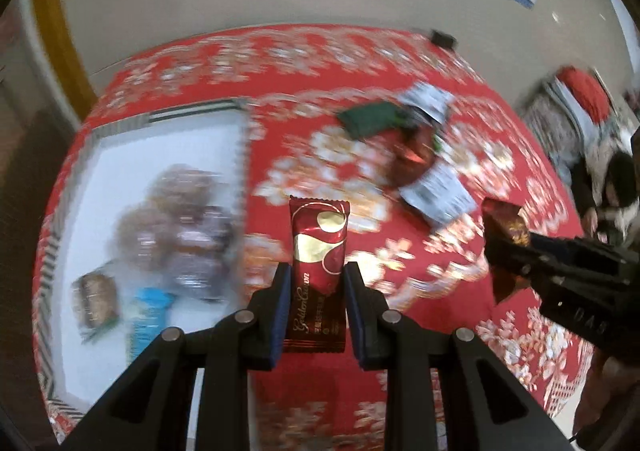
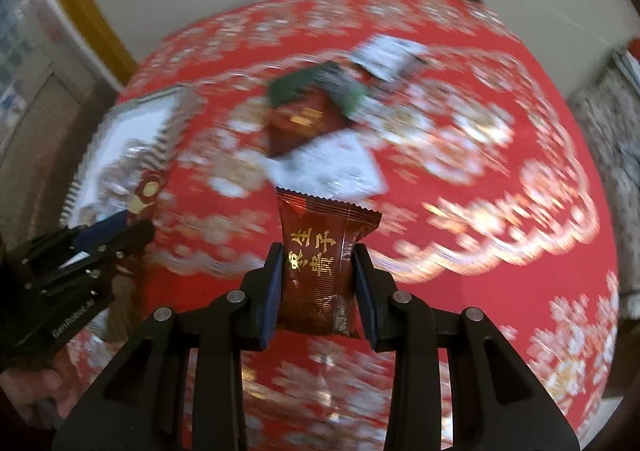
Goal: Organize snacks
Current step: 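Carry the chocolate bar and candy packet over the white tray with both grippers, then open both grippers to drop the snacks into the tray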
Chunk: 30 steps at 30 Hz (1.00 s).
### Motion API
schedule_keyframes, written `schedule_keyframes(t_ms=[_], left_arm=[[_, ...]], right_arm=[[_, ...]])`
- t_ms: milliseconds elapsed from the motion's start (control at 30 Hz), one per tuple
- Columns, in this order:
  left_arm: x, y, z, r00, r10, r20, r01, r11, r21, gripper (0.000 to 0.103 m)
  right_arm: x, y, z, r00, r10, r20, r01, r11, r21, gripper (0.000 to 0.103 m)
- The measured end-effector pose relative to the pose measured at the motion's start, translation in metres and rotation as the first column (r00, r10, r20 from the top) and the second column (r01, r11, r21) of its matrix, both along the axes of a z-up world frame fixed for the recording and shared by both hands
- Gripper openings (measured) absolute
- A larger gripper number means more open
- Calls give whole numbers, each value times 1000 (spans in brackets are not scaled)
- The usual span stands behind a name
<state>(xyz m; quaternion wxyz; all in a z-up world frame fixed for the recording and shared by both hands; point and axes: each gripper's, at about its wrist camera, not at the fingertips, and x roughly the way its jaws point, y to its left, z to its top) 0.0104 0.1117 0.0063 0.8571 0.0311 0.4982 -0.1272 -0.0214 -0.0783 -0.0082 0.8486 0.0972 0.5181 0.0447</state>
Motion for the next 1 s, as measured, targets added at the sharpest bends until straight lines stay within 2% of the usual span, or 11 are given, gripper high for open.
schedule_keyframes(t_ms=[167, 333, 467, 600, 700, 767, 800, 833, 867, 900, 1000], left_arm=[[3, 70, 3, 987, 160, 21, -161, 987, 23, 28], [2, 126, -9, 961, 275, -1, -275, 960, 48, 28], [-1, 146, -23, 951, 309, -25, -306, 949, 71, 28], [-4, 150, -31, 951, 306, -43, -301, 949, 89, 29], [-7, 152, -33, 948, 313, -50, -307, 946, 101, 39], [-7, 151, -31, 945, 325, -45, -318, 941, 112, 57], [-6, 152, -30, 942, 333, -35, -327, 937, 119, 62], [-6, 151, -28, 940, 341, -21, -336, 933, 127, 73], [-6, 151, -26, 938, 347, -9, -343, 930, 131, 79], [-6, 151, -24, 935, 354, 4, -351, 927, 131, 79], [-4, 145, -14, 930, 366, 42, -369, 922, 118, 79]], right_arm=[[27, 67, 16, 991, 128, 36, -129, 991, 31, 32], [44, 142, 30, 961, 265, 74, -269, 962, 53, 32], [47, 191, 24, 934, 353, 59, -357, 929, 99, 32], [49, 222, 2, 915, 404, 10, -404, 912, 78, 32], [50, 227, -12, 922, 387, -31, -384, 920, 76, 33], [50, 223, -14, 927, 374, -31, -368, 923, 113, 36], [51, 223, -15, 927, 373, -29, -367, 922, 127, 40], [50, 221, -13, 929, 370, -21, -363, 921, 139, 44], [50, 219, -11, 931, 365, -9, -359, 921, 149, 55], [49, 217, -7, 933, 360, 13, -357, 919, 165, 62], [45, 206, 6, 936, 345, 65, -351, 925, 147, 62]])
